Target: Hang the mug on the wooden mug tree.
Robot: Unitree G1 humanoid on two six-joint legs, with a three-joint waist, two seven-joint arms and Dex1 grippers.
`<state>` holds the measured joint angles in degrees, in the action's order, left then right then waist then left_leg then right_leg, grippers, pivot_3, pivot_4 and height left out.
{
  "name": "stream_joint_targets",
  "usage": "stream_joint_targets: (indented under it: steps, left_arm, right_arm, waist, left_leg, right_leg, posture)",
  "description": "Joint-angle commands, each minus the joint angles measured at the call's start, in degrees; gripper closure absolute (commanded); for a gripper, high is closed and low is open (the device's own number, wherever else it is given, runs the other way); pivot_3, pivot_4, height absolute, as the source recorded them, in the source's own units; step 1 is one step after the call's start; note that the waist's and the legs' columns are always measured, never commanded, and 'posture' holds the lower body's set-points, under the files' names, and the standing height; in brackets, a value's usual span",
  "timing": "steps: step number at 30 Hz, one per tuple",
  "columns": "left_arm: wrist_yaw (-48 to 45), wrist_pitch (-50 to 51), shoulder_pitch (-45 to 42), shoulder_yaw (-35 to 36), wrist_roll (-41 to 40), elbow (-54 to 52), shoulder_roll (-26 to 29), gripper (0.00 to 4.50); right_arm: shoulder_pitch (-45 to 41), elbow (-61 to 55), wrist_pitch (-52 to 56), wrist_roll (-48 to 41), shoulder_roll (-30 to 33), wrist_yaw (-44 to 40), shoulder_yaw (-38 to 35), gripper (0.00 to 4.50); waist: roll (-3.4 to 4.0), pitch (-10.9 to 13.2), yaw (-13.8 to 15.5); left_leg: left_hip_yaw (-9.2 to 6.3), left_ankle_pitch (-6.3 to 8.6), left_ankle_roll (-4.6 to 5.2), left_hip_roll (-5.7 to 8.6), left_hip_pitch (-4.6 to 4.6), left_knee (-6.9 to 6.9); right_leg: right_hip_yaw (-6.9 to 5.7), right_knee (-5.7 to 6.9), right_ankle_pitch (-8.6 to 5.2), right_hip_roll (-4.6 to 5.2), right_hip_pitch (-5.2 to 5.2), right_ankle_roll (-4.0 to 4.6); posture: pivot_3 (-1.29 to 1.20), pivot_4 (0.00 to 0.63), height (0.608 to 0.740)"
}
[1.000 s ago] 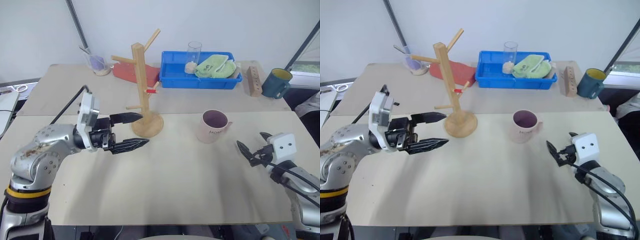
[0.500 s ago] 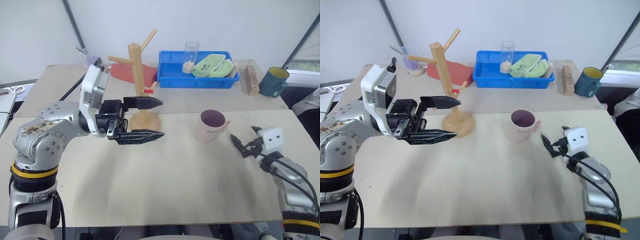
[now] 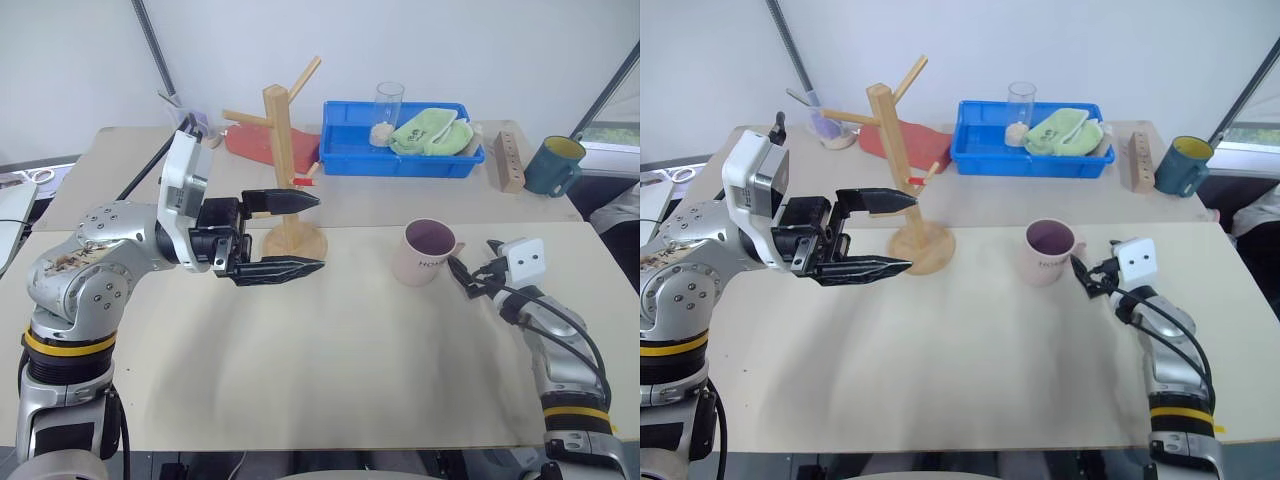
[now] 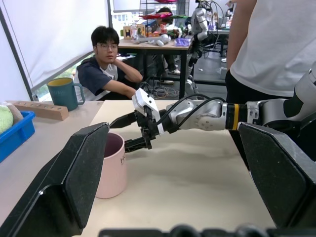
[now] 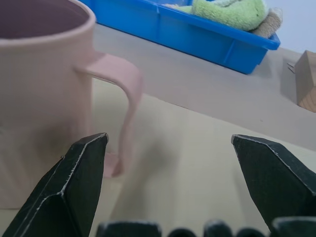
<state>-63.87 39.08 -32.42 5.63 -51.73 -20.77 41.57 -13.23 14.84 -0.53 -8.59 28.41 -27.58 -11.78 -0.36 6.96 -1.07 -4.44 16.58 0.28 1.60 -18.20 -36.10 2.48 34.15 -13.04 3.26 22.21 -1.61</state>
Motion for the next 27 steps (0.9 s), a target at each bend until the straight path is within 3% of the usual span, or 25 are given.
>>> stream_joint_targets:
  steps: [1, 27]
  left_arm:
    - [-0.5, -0.7, -0.2, 1.2, -0.2, -1.2, 0.9, 0.0]
    - [0.7, -0.7, 0.1, 0.8, 0.4, -1.9, 1.1, 0.0]
  right_arm:
    - [-1.8, 0.8, -2.8, -0.3, -0.2, -0.5, 0.0, 0.05]
    - [-9.1, 14.7, -9.0, 0.3, -2.8, -1.2, 1.7, 0.05]
  waist:
    - [0.0, 0.0, -0.1]
    - [0.02, 0.0, -0.4]
  left_leg:
    - [0.0, 0.0, 0.0, 0.0, 0.0, 0.0]
    - [-0.02, 0.0, 0.0, -0.01, 0.02, 0.0]
  right_leg:
    - [0.0, 0.0, 0.0, 0.0, 0.0, 0.0]
    - [0.01, 0.03, 0.02, 0.0, 0.0, 0.02]
  posture:
    - [0.0, 0.15, 0.74]
    - [0.0, 0.15, 0.74]
